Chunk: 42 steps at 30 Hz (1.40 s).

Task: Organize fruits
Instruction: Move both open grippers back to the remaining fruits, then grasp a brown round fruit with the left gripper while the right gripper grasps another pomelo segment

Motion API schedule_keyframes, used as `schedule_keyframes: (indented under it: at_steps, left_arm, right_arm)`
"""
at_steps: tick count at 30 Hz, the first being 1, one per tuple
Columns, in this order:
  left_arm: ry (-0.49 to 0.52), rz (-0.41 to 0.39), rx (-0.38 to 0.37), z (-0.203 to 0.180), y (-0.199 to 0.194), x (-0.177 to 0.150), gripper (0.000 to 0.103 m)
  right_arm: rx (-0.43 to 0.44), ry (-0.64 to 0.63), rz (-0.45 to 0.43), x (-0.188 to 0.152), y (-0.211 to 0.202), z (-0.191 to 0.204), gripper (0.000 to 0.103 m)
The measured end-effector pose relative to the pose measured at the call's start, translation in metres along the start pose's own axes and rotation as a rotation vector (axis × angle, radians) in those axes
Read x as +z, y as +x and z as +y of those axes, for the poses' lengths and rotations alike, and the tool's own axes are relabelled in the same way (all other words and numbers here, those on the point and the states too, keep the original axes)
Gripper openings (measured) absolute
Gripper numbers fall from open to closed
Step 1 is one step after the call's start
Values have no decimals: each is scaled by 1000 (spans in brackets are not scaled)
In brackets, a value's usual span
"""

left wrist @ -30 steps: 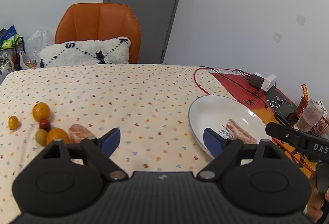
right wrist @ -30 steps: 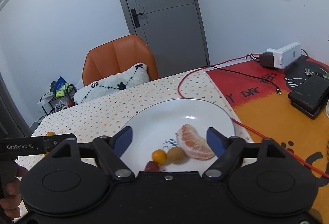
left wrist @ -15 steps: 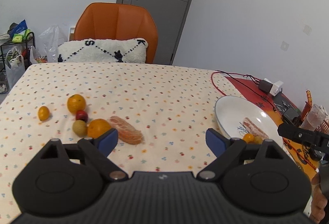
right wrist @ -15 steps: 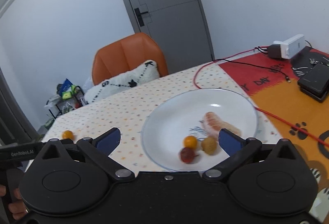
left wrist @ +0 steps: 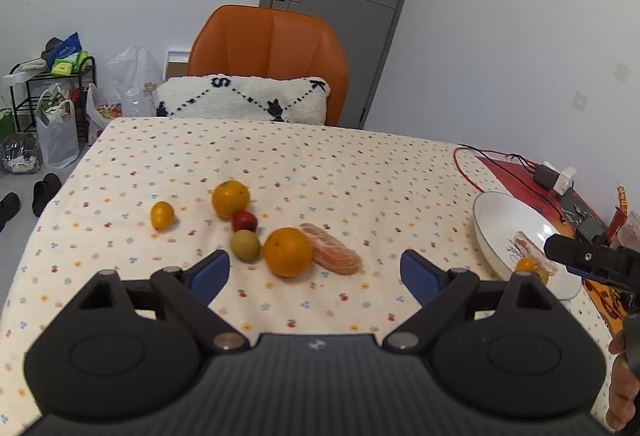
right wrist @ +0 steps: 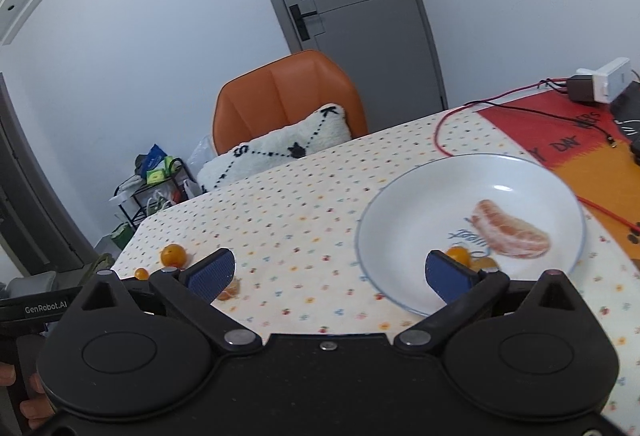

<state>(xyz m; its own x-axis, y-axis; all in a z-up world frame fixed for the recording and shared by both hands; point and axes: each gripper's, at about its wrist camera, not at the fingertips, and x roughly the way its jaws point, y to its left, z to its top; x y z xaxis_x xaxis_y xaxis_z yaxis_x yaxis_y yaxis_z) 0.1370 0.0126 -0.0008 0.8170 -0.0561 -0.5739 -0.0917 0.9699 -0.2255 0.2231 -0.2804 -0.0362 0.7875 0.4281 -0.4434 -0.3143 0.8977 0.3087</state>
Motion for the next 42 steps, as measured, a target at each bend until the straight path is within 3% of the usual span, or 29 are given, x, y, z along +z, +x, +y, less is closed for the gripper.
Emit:
schedule_keyframes:
  at_steps: [15, 22, 31, 42]
  left_arm:
    - [-45, -50, 33, 43, -3, 7, 86]
    - [-70, -30, 47, 59, 9, 7, 62]
    - [-77, 1, 35, 66, 32, 7, 50]
    - [-92, 43, 9, 68, 67, 11, 36]
  right_arm:
    - [97, -35, 30, -2, 34, 38, 103]
    - [137, -73, 64, -2, 51, 56, 87]
    - [184, -124, 138, -7, 81, 74, 59]
    - [214, -163, 230, -11, 121, 86, 50]
